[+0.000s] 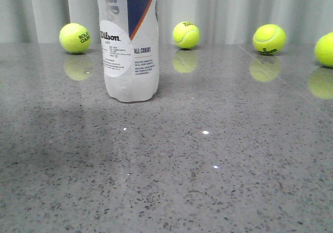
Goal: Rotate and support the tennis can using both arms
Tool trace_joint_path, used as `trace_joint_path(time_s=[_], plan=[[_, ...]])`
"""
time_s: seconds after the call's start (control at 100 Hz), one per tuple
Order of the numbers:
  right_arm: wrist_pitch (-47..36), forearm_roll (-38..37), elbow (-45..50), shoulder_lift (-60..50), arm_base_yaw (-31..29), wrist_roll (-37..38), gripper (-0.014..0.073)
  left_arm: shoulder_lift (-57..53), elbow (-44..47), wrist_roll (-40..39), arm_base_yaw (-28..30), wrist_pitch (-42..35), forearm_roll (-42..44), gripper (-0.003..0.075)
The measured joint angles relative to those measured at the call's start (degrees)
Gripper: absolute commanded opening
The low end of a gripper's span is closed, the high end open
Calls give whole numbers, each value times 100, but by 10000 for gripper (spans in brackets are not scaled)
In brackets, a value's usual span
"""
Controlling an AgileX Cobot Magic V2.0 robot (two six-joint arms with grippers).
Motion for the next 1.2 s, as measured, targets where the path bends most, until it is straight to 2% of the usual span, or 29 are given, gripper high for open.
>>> trace_joint_path(time_s=[0.22,0.5,1.01,1.2], plan=[[0,0,0,0,0,0,-60,-1010,1224,-474,144,43,278,-19],[0,0,0,0,0,0,-60,-2302,2202,-985,652,92,638,-19],[0,0,0,0,0,0,-60,-3878,3214,-1070,1661,70,1112,-19],[0,0,0,0,0,0,-60,-4308,3738,-1571,2195,-536,1234,-19]])
